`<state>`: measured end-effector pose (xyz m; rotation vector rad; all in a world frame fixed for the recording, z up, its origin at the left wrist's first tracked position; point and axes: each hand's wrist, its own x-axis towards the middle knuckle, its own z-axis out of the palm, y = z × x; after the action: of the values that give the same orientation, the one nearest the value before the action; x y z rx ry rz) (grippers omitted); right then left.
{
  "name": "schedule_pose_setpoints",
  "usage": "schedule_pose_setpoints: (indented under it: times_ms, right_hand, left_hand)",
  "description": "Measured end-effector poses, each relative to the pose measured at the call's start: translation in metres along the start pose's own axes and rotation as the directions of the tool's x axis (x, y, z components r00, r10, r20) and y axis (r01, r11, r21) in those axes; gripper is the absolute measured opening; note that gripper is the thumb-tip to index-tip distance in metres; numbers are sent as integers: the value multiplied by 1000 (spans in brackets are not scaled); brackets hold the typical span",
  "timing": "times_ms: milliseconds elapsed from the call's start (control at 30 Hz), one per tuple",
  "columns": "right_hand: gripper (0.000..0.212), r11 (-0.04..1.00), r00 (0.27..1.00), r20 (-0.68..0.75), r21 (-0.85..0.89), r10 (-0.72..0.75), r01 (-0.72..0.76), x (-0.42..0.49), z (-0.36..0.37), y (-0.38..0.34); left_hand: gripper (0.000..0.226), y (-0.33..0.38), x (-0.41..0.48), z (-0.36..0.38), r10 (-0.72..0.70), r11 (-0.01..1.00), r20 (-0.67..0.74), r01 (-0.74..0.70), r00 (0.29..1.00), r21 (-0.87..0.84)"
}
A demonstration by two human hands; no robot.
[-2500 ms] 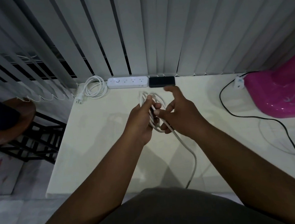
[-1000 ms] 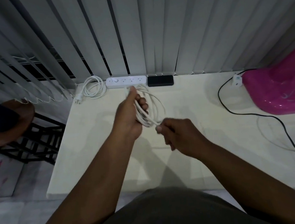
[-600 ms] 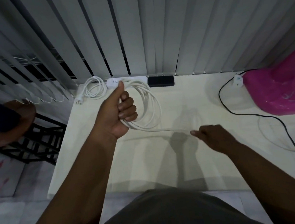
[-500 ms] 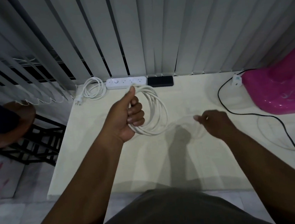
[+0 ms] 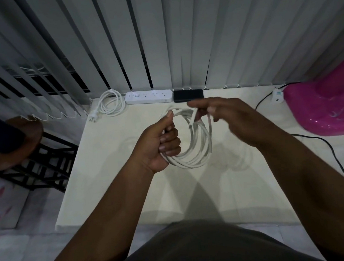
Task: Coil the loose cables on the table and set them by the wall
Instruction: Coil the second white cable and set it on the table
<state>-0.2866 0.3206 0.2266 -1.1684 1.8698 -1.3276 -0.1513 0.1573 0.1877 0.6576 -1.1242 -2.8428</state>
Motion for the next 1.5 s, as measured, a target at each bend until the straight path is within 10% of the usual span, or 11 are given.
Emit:
schedule_pose_setpoints:
  times_ms: [100,300,533,667,767,933,1033,1200,1500]
  right_hand:
    - [28,896,968,20,-375,-249,239,4,12,2]
    - [21,872,920,-122,-384,-374,303,11,23,5]
    - [59,990,975,-221,-137,4,-35,20,15,6]
    - [54,952,976,104,222,190,-209,22,11,5]
    - [18,974,986,83,159,148,-160,23,12,0]
    - [21,949,961,-203,-214,187,-230,28,25,11]
    - [20,880,944,-314,-416,97,-229,24,37,22]
    - [18,928,905,-205,94,373,-362,23,35,21]
    - [46,536,864,270,695,424,-480,21,17,19]
  left_hand:
    - [39,-1,-2,2,-42,996,109,50,993,-76]
    - [40,-1,-7,4,-42,977,269,97,962,-193]
    - [39,1,-11,2,-86,994,276,101,957,-42]
    - [40,0,-11,-1,-77,996,302,86,950,-15]
    - [38,-6,-8,0,-41,998,202,48,979,-28]
    - [30,-27,5,10,126,981,-313,-71,942,182]
    - [22,-34,6,15,202,950,-355,-95,913,296]
    - [27,-24,1,14,198,916,-335,-52,921,398]
    - [18,-20,1,6,274,909,-314,-138,909,394]
